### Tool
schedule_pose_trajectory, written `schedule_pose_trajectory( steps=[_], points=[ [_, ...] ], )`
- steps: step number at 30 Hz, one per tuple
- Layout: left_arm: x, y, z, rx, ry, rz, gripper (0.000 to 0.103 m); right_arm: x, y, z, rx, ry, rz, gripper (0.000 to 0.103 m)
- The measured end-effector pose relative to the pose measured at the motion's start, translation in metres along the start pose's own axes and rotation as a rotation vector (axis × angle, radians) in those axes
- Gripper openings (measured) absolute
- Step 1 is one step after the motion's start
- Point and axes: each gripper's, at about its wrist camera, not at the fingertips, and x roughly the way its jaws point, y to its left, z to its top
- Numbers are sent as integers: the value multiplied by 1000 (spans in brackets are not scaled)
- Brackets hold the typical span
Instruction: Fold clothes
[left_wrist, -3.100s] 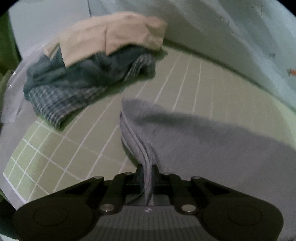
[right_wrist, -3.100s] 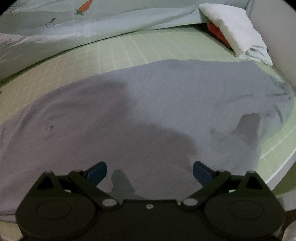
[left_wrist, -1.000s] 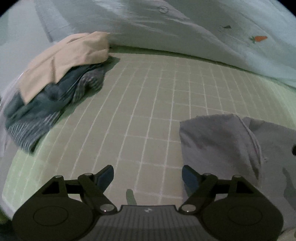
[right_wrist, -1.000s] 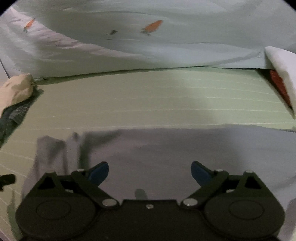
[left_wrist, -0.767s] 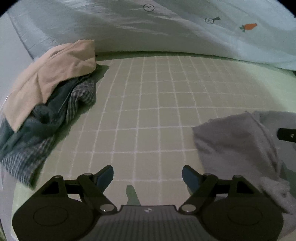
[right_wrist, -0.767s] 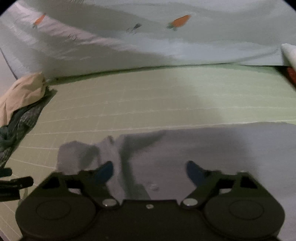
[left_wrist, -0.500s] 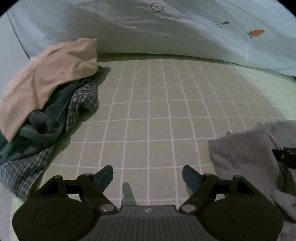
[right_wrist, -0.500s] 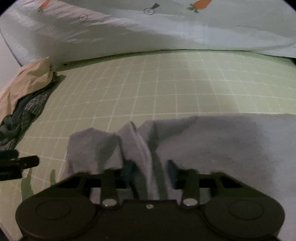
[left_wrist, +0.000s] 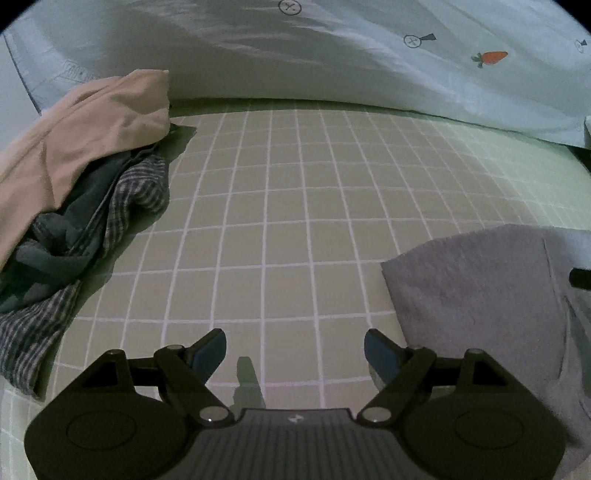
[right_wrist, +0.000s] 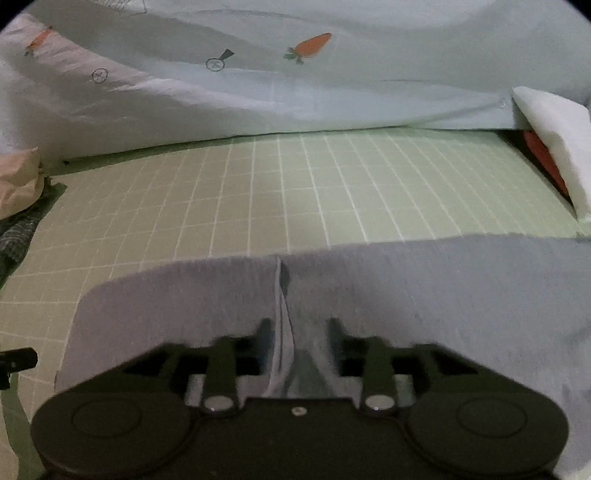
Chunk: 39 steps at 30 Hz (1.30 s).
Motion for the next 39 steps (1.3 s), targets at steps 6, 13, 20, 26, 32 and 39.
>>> schedule_pose_trajectory(
  steps=[6, 13, 20, 26, 32, 39],
  points=[
    [-12, -1, -12, -13, 11, 0, 84, -24, 25, -24, -97, -21, 20, 66],
    [-25, -12, -31, 43, 20, -2, 84, -43, 44, -55, -165, 8, 66, 75],
    [-39, -21, -50, 65, 23, 6, 85, -49, 50, -78, -169, 38, 91, 77],
    [-47, -34, -69, 110, 42, -5, 85, -54, 52, -94, -192, 54, 106, 80],
    [-52, -44, -78, 127, 45, -8, 85, -63, 25, -99, -117, 27, -10, 79],
    [-55, -64, -76, 109, 38, 1, 85, -72, -23, -105, -24, 41, -73, 80]
  ],
)
